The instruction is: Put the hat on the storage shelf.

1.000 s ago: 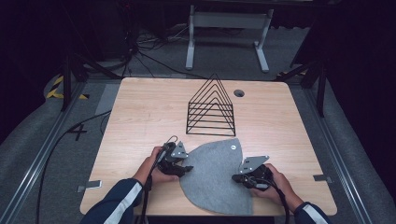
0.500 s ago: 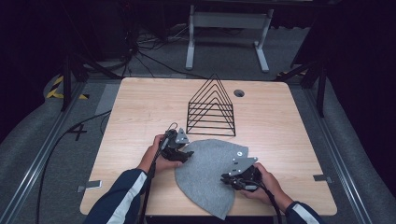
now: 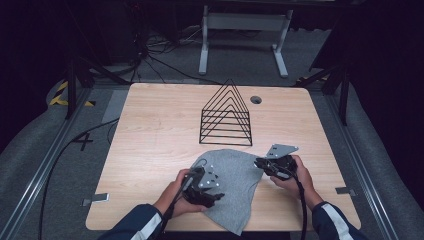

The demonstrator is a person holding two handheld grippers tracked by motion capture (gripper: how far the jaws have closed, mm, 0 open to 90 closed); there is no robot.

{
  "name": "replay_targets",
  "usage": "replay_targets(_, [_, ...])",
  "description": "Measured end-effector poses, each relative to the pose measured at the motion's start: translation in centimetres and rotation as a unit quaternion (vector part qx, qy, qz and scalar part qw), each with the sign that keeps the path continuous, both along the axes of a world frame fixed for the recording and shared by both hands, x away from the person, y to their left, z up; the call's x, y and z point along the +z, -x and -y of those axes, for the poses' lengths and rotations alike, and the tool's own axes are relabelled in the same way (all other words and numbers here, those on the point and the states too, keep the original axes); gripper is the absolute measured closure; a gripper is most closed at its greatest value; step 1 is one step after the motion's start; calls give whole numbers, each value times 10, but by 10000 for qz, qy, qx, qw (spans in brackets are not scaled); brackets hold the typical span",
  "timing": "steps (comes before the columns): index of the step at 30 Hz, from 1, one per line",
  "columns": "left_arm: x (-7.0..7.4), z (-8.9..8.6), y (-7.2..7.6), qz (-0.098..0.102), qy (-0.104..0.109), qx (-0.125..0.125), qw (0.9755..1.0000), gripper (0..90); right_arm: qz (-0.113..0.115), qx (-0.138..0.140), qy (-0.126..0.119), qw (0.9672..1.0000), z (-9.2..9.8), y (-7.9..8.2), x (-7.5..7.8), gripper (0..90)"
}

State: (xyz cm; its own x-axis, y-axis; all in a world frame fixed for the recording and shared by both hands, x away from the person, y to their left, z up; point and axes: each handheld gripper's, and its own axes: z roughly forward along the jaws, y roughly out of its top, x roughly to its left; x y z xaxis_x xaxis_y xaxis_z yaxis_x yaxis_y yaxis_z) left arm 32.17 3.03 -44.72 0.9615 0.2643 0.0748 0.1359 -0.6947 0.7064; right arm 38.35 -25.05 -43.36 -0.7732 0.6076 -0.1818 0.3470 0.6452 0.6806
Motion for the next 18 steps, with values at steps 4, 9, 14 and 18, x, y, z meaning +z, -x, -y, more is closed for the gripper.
replay_targets(4, [-10, 12, 12, -94, -162, -206, 9996, 409, -72, -20, -14, 10000, -2, -13, -4, 840])
replay_targets(9, [-17, 7, 12, -284, -234, -126, 9992, 406, -298, -39, 151, 9994, -3, -27, -13, 856])
replay_targets(14, [-18, -23, 1, -389, -231, 157, 9989, 397, -555, 9, 165, 9983, 2, -26, -15, 862])
replay_targets(18, [-19, -48, -9, -368, -177, 473, 9980, 393, -752, 111, 197, 9969, 4, -14, -13, 862])
